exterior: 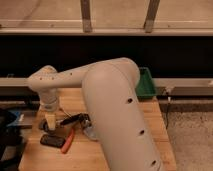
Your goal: Place brush in plastic cup
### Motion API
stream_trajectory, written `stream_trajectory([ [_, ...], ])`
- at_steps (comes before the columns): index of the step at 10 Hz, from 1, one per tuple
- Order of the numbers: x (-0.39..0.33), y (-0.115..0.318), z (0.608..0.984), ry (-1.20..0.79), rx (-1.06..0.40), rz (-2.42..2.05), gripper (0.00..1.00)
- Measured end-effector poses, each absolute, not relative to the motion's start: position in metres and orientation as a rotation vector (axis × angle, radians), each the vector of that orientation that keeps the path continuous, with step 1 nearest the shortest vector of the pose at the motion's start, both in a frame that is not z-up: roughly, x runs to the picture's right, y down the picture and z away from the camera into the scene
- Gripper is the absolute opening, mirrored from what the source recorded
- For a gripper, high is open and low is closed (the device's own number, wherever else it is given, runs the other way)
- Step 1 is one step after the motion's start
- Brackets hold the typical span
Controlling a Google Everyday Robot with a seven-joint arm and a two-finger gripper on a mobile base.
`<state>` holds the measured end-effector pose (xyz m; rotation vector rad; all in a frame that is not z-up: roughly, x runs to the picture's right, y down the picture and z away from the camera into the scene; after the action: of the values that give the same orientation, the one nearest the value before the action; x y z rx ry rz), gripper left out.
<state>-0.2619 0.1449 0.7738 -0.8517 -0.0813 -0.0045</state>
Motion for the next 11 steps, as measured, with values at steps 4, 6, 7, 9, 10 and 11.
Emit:
stream_trajectory([
  [4,-0.262,0.145,0.774,-0.082,-0.851,-0.005,0.8],
  [6,-0.262,0.145,0.774,-0.082,-0.851,-0.005,0.8],
  [7,-0.262,0.145,0.774,-0.082,-0.851,-0.004,0.8],
  [9,-0.263,0.144,0.774,-0.082,-0.849,-0.005,0.8],
  [10,-0.263,0.139,0.773,-0.063,-0.835,-0.003,0.8],
  [11,-0.262,0.128,0.77,-0.049,-0.818,-0.002,0.8],
])
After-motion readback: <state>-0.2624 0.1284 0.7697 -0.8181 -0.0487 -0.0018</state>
